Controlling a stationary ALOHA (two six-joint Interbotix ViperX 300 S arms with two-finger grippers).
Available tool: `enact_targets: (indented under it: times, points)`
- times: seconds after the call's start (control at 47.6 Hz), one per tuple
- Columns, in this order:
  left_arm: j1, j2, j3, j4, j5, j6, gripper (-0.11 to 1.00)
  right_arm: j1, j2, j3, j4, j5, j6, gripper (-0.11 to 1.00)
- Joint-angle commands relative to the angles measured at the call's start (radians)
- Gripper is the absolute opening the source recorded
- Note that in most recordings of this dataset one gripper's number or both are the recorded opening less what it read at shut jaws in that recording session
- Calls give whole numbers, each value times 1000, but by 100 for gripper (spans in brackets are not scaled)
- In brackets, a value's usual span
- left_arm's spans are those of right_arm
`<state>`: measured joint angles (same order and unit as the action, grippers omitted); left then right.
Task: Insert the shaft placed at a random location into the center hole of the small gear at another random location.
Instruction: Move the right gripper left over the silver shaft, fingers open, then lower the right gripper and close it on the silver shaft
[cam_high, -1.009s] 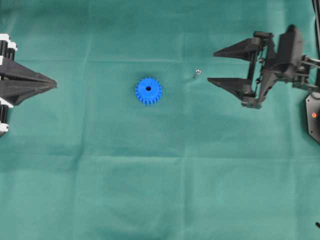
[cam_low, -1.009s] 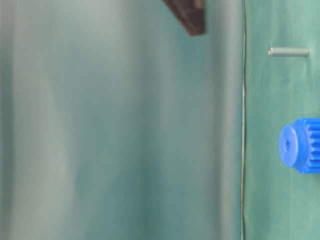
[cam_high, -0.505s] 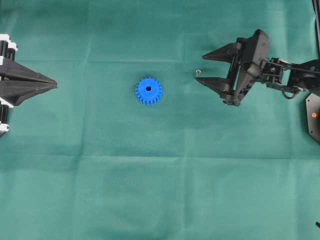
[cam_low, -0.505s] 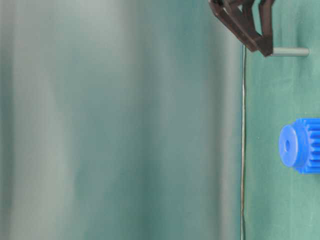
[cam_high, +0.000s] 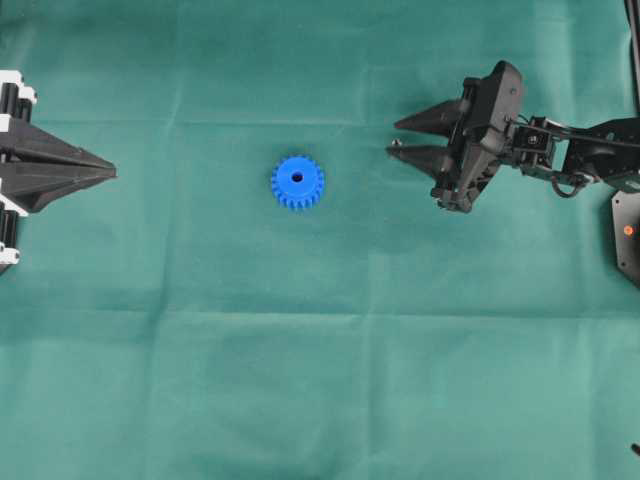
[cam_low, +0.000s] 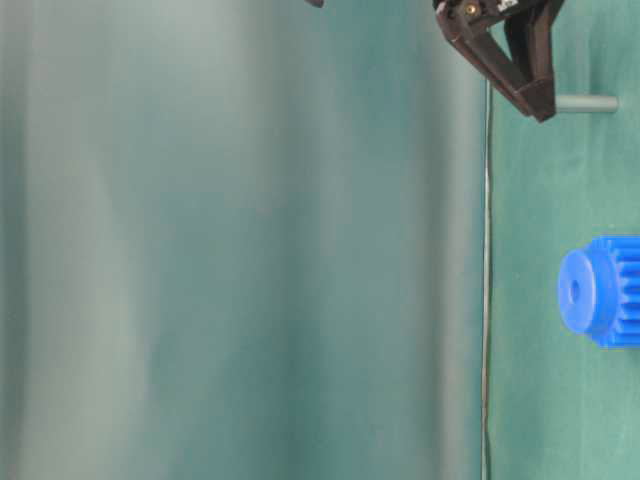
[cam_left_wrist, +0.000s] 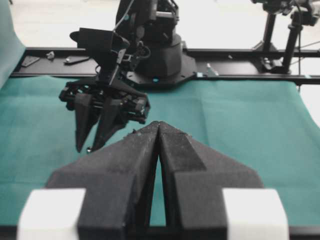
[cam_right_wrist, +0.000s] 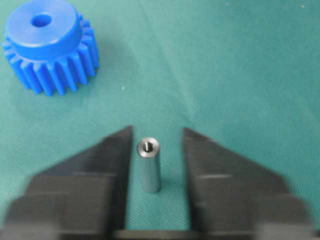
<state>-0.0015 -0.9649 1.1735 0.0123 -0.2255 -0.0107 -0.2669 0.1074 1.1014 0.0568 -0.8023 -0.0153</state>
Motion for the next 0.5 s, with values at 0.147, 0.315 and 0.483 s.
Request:
enact_targets:
  times: [0.147,0.315,0.483]
  points:
    - [-2,8,-21,2,-5,-2,0,-5,-9,-15,-5,6,-5,13]
    - [-2,8,-21,2,2,-3,0,-2,-17,-18,-5,6,-2,13]
    - [-2,8,-21,2,5,-3,0,2,-95,-23,-5,66,-2,13]
